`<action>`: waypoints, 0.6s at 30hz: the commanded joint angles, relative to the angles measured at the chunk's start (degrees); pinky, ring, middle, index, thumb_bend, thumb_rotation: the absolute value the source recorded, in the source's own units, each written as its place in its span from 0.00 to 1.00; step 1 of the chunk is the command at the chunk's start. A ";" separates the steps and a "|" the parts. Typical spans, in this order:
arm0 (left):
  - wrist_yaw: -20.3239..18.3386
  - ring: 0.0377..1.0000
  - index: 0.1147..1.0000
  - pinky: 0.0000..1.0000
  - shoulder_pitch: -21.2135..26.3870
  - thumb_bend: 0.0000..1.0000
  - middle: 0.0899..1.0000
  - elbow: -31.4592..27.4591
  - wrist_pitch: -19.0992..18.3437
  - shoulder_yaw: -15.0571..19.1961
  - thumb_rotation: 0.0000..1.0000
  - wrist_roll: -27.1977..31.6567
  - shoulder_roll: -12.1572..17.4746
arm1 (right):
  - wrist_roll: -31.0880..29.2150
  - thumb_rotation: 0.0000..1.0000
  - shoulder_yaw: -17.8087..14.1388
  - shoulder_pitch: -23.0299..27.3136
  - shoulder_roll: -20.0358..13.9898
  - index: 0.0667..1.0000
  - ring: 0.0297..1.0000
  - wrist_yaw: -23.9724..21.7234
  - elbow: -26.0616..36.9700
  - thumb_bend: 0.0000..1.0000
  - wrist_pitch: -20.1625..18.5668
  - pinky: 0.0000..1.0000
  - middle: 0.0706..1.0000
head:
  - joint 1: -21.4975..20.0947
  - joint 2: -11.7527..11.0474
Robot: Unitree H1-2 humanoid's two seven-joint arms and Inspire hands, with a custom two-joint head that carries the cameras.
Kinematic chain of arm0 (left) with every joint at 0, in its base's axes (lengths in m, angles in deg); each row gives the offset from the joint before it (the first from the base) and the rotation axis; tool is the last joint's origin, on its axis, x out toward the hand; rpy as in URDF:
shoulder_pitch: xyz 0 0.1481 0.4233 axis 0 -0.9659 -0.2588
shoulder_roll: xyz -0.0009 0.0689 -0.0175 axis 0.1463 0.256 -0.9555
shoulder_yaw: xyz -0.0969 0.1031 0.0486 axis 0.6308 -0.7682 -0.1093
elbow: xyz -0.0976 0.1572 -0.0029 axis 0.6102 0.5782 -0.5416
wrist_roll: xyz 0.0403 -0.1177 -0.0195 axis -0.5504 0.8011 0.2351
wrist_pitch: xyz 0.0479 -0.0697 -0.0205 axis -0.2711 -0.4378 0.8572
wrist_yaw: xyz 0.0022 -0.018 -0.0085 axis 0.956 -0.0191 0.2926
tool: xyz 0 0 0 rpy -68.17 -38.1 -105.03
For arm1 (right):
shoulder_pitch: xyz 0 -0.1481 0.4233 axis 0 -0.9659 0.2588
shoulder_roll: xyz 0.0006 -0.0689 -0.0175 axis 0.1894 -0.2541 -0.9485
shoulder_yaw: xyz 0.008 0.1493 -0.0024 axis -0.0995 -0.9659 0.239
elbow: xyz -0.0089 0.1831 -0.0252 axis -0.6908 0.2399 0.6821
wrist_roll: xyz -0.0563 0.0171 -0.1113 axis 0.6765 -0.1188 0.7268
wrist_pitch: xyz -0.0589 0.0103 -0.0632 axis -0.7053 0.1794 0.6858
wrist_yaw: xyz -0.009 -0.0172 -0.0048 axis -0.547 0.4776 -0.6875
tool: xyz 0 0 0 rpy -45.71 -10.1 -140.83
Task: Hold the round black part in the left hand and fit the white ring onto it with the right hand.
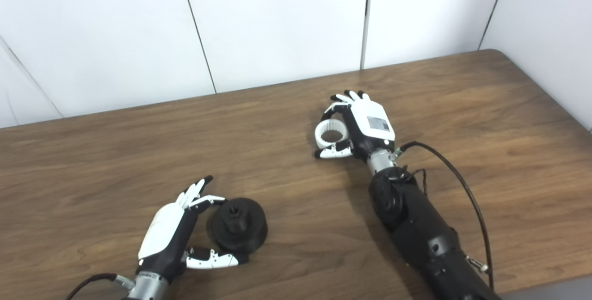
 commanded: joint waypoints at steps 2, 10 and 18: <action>0.03 1.00 0.60 1.00 0.33 0.96 1.00 -2.29 0.04 0.50 0.36 -0.40 0.28 | 0.85 0.14 -0.66 0.78 -1.37 0.45 0.94 1.90 0.42 0.52 0.83 1.00 0.83 | -0.06 0.08; -0.16 1.00 0.60 1.00 0.39 0.96 1.00 -2.34 -0.05 0.71 0.35 -0.43 0.29 | 0.64 0.15 -0.73 0.61 -1.36 0.45 0.93 2.96 0.90 0.52 2.07 1.00 0.82 | 0.02 0.28; -0.44 1.00 0.60 1.00 0.63 0.96 1.00 -2.20 -0.04 1.09 0.35 -0.34 0.03 | -0.44 0.14 -1.78 -0.33 -0.96 0.45 0.95 1.79 5.95 0.52 1.99 1.00 0.83 | 0.05 0.37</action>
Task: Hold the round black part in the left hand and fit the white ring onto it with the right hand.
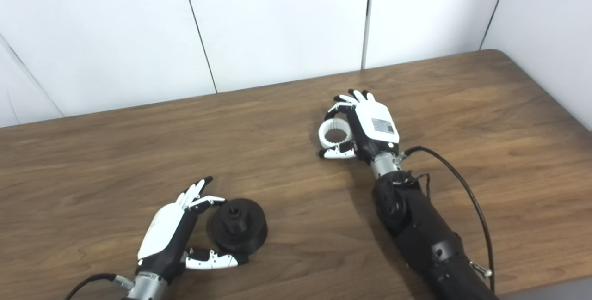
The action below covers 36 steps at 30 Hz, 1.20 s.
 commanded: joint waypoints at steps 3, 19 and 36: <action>0.48 1.00 0.60 1.00 0.92 0.96 1.00 -1.73 0.00 0.53 0.34 -0.33 -0.16 | -0.64 0.15 -1.38 0.71 -0.37 0.45 0.96 -0.21 5.85 0.52 0.79 1.00 0.84 | 0.07 0.04; 0.30 1.00 0.60 1.00 1.39 0.96 1.00 -1.21 -0.01 0.53 0.34 -0.73 -0.86 | -1.64 0.14 -1.88 -3.17 1.98 0.45 0.96 -3.67 18.41 0.52 0.85 1.00 0.83 | 0.84 0.49; 0.97 1.00 0.60 1.00 2.00 0.97 1.00 -0.29 -0.03 0.09 0.33 -1.92 -2.76 | -2.55 0.14 0.32 -9.34 7.10 0.45 0.95 -9.19 29.48 0.52 2.43 1.00 0.83 | 4.93 1.15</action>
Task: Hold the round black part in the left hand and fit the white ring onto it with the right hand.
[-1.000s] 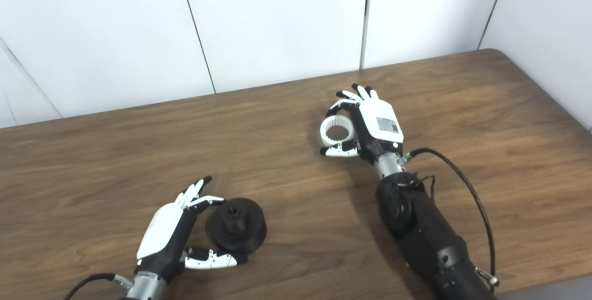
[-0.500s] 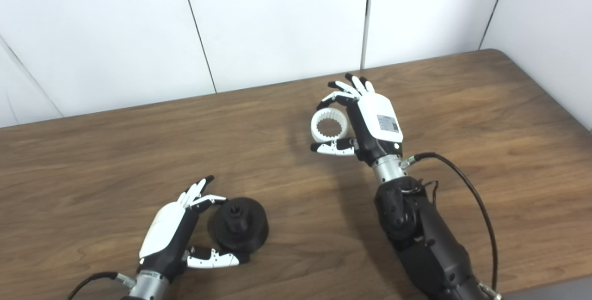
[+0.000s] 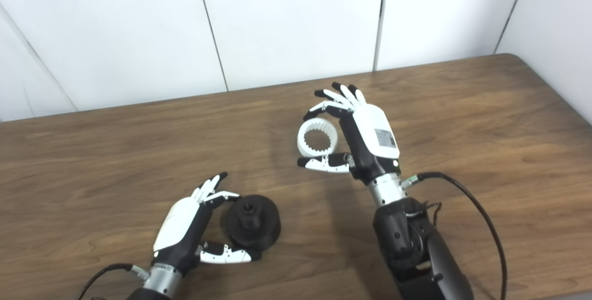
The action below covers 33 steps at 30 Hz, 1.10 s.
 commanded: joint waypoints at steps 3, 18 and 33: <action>1.53 1.00 0.60 1.00 1.75 0.97 1.00 -0.75 0.05 -0.16 0.33 -1.10 -0.85 | 0.18 0.14 0.91 0.44 0.69 0.45 0.95 -0.67 3.38 0.52 2.68 1.00 0.83 | 0.69 0.07; 2.09 1.00 0.59 1.00 2.14 0.98 1.00 -0.49 -0.65 -0.58 0.34 -2.98 -2.79 | -0.94 0.14 4.21 -1.52 1.48 0.45 0.96 -5.53 5.75 0.52 3.70 1.00 0.83 | 4.36 0.92; 1.85 1.00 0.60 1.00 2.30 0.98 1.00 -0.78 -1.42 -0.90 0.32 -2.90 -3.06 | -0.89 0.14 6.65 -3.60 3.24 0.45 0.95 -5.36 4.86 0.52 6.94 1.00 0.83 | 5.97 1.88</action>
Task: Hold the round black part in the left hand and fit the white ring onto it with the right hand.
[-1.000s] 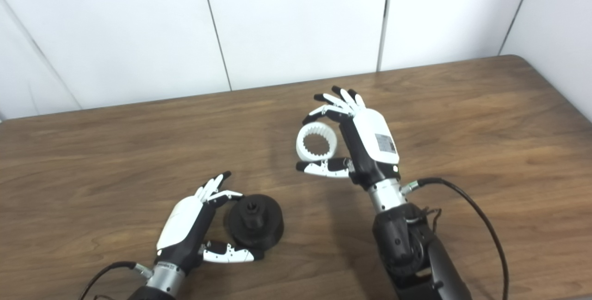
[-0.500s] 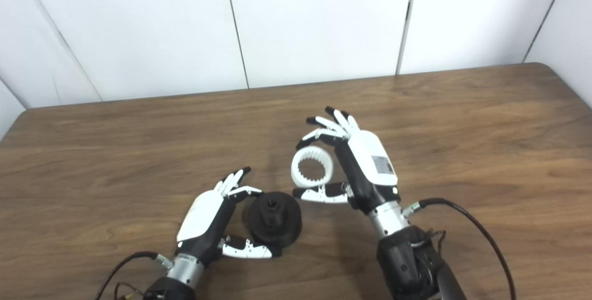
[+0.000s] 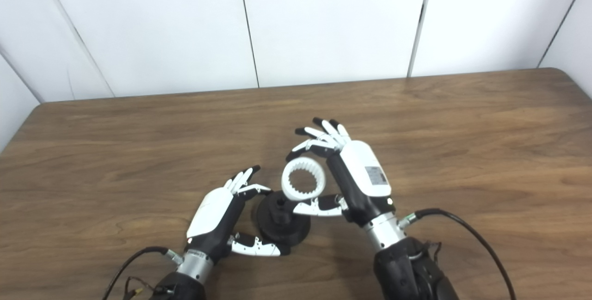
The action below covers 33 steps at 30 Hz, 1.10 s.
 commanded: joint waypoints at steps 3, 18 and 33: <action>1.32 1.00 0.60 1.00 1.78 0.97 1.00 -1.38 0.31 -0.16 0.33 -0.80 -0.22 | -0.08 0.14 0.16 1.11 0.94 0.45 0.95 0.28 1.45 0.52 2.61 1.00 0.83 | 0.28 0.23; 1.27 1.00 0.59 1.00 1.80 0.98 1.00 -1.70 0.31 -0.02 0.33 -0.61 -0.02 | 0.43 0.14 0.61 1.02 1.45 0.45 0.95 -1.07 2.34 0.51 2.35 1.00 0.84 | 0.55 0.96; 1.04 1.00 0.59 1.00 1.92 0.98 1.00 -2.12 -0.07 0.15 0.33 -0.57 0.12 | 0.34 0.15 1.37 -0.06 1.30 0.45 0.95 -1.61 1.25 0.51 3.24 1.00 0.84 | 0.94 1.31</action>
